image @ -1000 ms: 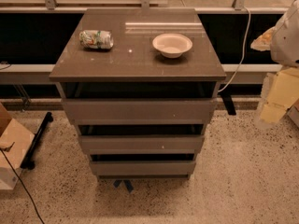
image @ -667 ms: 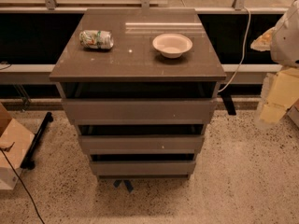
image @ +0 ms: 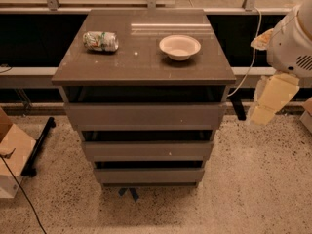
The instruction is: Open top drawer
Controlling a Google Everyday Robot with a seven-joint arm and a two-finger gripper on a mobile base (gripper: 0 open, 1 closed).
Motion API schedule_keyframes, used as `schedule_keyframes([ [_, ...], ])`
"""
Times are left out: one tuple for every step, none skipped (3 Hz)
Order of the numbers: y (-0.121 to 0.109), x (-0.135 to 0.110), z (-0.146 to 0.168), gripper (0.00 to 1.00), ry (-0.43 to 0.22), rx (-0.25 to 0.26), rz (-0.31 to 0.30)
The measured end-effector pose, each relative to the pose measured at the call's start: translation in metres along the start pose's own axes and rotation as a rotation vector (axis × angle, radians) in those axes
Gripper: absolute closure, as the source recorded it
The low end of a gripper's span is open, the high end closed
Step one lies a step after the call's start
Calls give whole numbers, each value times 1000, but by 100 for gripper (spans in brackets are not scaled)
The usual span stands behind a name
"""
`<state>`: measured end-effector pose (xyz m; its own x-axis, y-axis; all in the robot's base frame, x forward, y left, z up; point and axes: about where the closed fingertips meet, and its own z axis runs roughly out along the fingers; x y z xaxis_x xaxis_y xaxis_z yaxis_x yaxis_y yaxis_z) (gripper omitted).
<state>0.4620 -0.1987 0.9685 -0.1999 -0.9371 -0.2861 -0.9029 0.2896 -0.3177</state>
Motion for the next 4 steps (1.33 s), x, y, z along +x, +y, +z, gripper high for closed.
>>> schedule_keyframes([
  [3,0,3,0,23,-5,-11],
  [6,-2,32,0,41,-9,-15],
  [4,-1,75,0,32,-25,-7],
  [-5,3,132,0,0,-42,13],
])
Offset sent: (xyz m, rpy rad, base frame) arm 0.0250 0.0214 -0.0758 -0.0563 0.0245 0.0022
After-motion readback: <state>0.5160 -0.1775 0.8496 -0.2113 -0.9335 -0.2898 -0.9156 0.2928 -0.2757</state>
